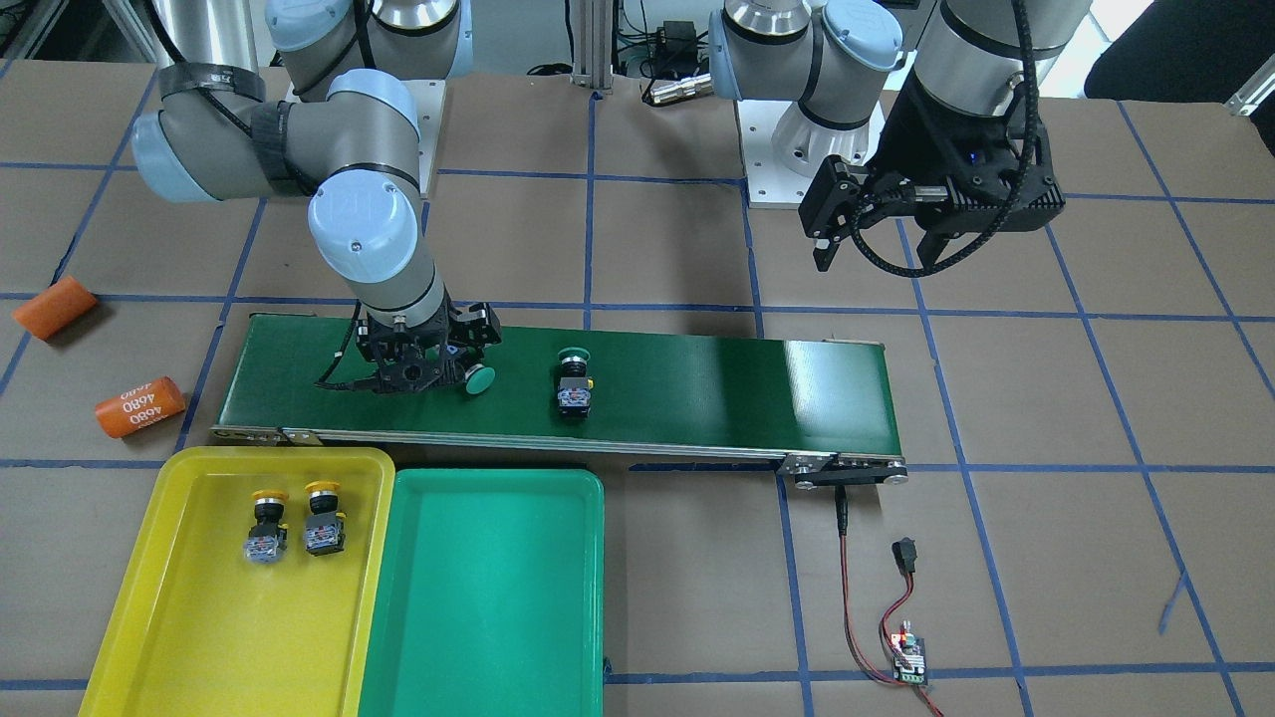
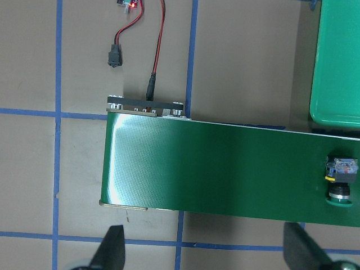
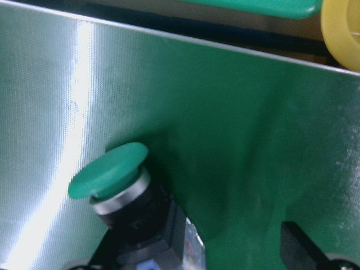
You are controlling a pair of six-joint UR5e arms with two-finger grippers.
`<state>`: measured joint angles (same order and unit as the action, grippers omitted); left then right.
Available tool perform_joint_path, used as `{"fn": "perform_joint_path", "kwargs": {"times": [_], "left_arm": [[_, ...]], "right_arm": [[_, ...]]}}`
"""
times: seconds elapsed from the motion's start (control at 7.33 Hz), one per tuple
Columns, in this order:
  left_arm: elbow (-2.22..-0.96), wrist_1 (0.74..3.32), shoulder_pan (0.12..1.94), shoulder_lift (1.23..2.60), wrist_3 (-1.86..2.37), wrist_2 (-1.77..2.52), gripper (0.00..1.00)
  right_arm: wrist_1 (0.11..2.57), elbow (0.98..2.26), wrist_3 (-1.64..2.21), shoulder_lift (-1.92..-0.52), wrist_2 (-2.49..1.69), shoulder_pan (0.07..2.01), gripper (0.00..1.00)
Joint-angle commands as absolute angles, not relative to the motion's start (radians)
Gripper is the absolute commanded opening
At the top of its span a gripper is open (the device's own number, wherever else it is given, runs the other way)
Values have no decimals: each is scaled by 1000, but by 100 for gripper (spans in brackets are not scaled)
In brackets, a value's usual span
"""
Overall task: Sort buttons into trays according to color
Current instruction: 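Move the right gripper onto a green-capped button on the belt and grasp it, then carry the green-capped button into the green tray and release it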
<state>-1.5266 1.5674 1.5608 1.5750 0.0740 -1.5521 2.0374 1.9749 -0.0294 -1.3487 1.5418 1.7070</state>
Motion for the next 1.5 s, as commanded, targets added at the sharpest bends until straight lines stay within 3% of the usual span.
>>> {"fn": "perform_joint_path", "kwargs": {"times": [0.0, 0.27, 0.41, 0.68, 1.09, 1.23, 1.36], "left_arm": [[-1523, 1568, 1560, 1575, 74, -1551, 100], [-1531, 1568, 1560, 1572, 75, -1551, 100], [-1526, 1566, 1560, 1575, 75, -1549, 100], [-1523, 1566, 1560, 1577, 75, -1549, 100], [-1522, 1568, 1560, 1583, 75, -1549, 100], [-1514, 1568, 1560, 1586, 75, -1549, 100], [-1511, 1562, 1560, 1601, 77, -1549, 100]], "right_arm": [[2066, 1976, -31, -1338, 1542, 1707, 67], [2072, 1954, -41, -1338, 1552, 1704, 27], [2069, 1933, -49, -1338, 1561, 1701, 18], [2063, 1843, -73, -1307, 1560, 1689, 11], [2053, 1553, -91, -1108, 1562, 1680, 11], [2046, 1483, -87, -1060, 1562, 1680, 27], [2037, 1482, -77, -1055, 1562, 1678, 99]]}}
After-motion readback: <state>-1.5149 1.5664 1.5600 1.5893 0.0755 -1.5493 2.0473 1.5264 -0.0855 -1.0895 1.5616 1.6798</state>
